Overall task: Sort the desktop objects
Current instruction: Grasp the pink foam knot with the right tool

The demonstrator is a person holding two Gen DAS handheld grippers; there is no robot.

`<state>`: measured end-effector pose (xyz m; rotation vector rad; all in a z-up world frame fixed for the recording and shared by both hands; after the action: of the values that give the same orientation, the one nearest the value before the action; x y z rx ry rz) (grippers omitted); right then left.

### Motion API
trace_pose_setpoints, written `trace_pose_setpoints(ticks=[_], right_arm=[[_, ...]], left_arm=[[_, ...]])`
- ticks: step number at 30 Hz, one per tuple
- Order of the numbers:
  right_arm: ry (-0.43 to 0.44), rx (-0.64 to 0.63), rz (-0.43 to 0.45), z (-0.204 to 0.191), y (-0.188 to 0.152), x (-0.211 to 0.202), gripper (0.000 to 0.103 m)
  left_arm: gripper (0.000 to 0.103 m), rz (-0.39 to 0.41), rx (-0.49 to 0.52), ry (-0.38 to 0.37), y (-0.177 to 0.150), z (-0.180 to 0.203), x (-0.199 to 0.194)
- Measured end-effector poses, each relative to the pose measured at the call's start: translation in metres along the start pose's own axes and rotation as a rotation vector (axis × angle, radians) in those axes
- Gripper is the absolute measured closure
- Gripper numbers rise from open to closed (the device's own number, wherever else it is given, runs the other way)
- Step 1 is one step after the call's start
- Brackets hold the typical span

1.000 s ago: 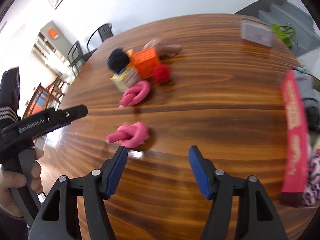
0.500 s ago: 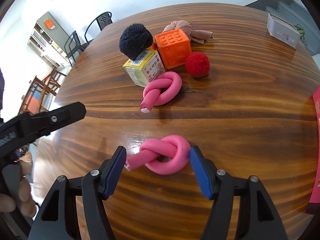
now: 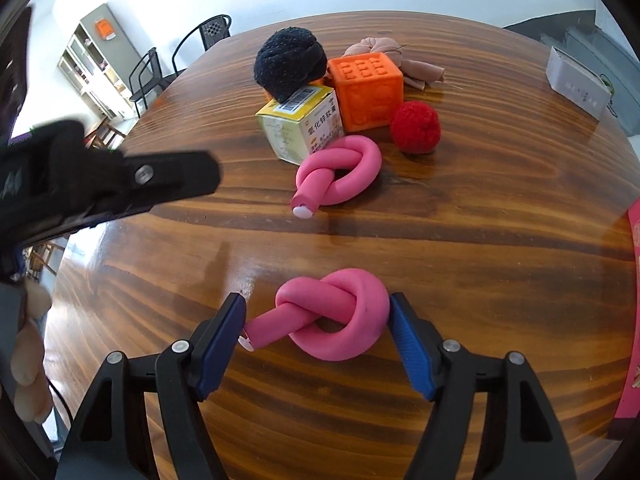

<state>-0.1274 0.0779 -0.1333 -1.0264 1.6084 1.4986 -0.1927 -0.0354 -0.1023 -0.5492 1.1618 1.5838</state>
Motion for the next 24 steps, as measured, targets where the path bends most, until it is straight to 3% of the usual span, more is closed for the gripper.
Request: trace_pose_setpoints(ticks=[5, 6, 12, 13, 15, 17, 22, 24], right_arm=[[0.004, 0.03, 0.003, 0.014, -0.01, -0.016, 0.033], [0.004, 0.038, 0.003, 0.017, -0.013, -0.02, 0.059], [-0.02, 0.06, 0.004, 0.036, -0.025, -0.038, 0.061], [-0.017, 0.067, 0.001, 0.038, -0.027, -0.039, 0.064], [-0.006, 0.084, -0.005, 0.042, -0.03, -0.04, 0.081], [0.004, 0.102, -0.012, 0.045, -0.033, -0.042, 0.087], [0.031, 0.147, -0.029, 0.053, -0.041, -0.046, 0.087], [0.041, 0.164, -0.036, 0.057, -0.044, -0.048, 0.078]], left_arm=[[0.026, -0.011, 0.028, -0.008, 0.005, 0.013, 0.012], [0.026, -0.014, 0.034, -0.01, 0.007, 0.016, 0.016], [0.026, -0.032, 0.09, -0.015, 0.016, 0.039, 0.041], [0.026, -0.037, 0.099, -0.011, 0.018, 0.042, 0.047], [0.026, -0.045, 0.102, 0.0, 0.021, 0.043, 0.055], [0.026, -0.052, 0.103, 0.012, 0.023, 0.042, 0.063], [0.026, -0.066, 0.102, 0.029, 0.027, 0.041, 0.075], [0.026, -0.073, 0.105, 0.028, 0.027, 0.042, 0.079]])
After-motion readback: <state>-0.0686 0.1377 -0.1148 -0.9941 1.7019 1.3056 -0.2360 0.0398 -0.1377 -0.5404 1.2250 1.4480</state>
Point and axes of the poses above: each gripper's, at about its wrist camera, not at the fingertips, and x roughly the way its jaws point, z to its right, y to its top, the point moved 5 cm from there along x, roughly the way its jaws point, and after that the axes turned 8 degrees about -y, right-handed, at the moved point
